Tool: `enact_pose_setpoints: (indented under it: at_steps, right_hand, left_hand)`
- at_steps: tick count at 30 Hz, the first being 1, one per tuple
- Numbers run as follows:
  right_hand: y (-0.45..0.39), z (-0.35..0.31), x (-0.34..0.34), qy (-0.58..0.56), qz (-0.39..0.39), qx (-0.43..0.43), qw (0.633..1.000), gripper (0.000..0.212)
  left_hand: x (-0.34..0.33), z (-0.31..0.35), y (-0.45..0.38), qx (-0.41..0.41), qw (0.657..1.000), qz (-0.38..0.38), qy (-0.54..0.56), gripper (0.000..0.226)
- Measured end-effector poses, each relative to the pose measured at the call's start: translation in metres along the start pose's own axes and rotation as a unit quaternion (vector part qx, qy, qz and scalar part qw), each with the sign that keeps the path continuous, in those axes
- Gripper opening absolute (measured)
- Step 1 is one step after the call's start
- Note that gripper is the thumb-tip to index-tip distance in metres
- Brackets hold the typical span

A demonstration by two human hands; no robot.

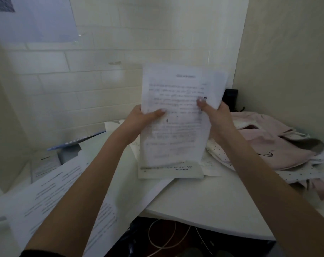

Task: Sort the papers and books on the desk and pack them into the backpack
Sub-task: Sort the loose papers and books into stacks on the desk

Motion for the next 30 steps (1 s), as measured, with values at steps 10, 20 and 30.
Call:
enact_pose_setpoints:
  at_steps: [10,20,30]
  right_hand:
    - [-0.009,0.019,-0.003,0.201,0.0,0.001,0.98,0.067]
    - [0.04,0.066,-0.042,0.362,0.031,0.079,0.928,0.124]
    - [0.018,0.051,-0.02,0.27,0.122,0.003,0.955,0.032]
  left_hand:
    - [-0.009,-0.026,-0.005,-0.015,0.995,0.077,-0.062,0.008]
    - [-0.028,-0.062,0.007,-0.047,0.947,0.158,-0.275,0.029]
    - [-0.051,-0.064,0.029,-0.03,0.968,0.011,-0.249,0.037]
Point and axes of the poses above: each hand's wrist, its own y-axis away from the middle knuckle, its own x-axis out of the back of the hand, z = x × y, the point moved 2 cm from there along -y, towards the middle knuckle, and after that the axes turned 6 degrees about y, right-handed, at the moved point
